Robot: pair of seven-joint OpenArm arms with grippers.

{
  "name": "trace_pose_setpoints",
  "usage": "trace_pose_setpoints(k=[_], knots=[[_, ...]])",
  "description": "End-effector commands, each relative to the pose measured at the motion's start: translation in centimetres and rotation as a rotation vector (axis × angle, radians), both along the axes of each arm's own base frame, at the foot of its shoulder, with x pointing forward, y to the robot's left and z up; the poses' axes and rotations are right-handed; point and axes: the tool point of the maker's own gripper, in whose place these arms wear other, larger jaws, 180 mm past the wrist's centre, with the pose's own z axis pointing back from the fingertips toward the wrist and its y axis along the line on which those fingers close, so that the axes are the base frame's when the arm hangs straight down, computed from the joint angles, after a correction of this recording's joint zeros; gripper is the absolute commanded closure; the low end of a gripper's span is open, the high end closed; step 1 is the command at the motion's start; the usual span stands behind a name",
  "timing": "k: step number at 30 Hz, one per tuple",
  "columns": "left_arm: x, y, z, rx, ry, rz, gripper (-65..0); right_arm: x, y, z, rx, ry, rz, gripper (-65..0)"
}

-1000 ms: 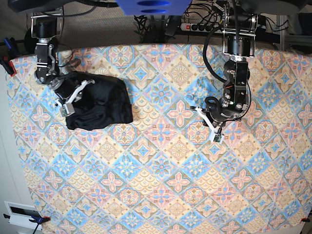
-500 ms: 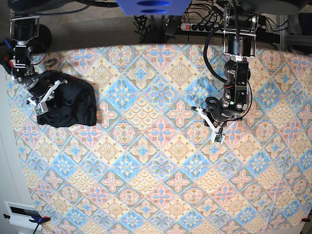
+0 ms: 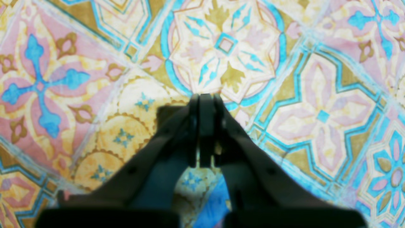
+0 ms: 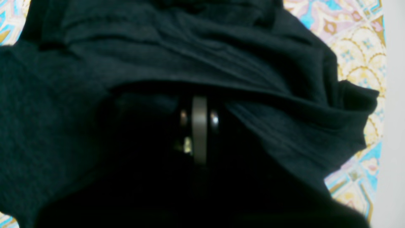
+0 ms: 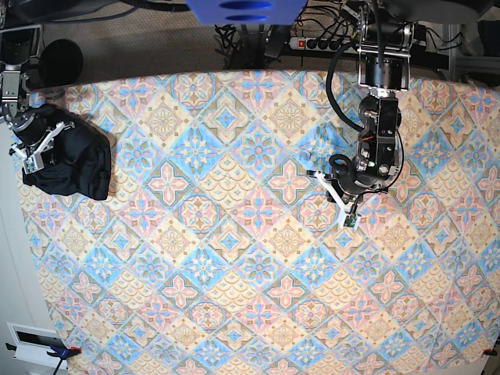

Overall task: Layout the t-shirt on the table in an organized manner, then fold the t-shirt properly
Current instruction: 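Grasp the folded shirt with the right gripper and drag it to the table corner, then pat the shirt flat with the right gripper and release it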

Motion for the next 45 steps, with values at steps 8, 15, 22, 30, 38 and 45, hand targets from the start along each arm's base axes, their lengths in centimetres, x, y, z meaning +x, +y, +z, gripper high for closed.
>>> trace_pose_setpoints(k=[8,15,22,30,38,45], knots=[[0.9,0.1,1.2,-0.005,-0.036,0.000,0.0,-1.2,-1.7,-0.6,-0.082,0.075,0.001,0.0],[1.0,0.0,1.2,-0.007,-0.037,0.000,0.0,3.3,1.3,4.3,-0.094,-0.090,0.098,0.0],[1.0,-0.1,1.3,-0.008,-0.040,-0.001,0.0,5.9,4.0,8.3,-0.113,-0.185,0.129,0.0],[1.1,-0.2,1.3,-0.010,-0.041,-0.003,0.0,4.1,7.7,7.3,-0.084,-0.150,0.141,0.0],[1.0,-0.3,1.2,-0.010,-0.037,-0.005,0.0,3.6,10.6,6.1,-0.063,-0.085,0.134,0.0],[0.9,-0.2,1.2,-0.010,-0.034,-0.002,0.0,1.6,13.4,5.5,-0.072,-0.017,0.169,0.0]])
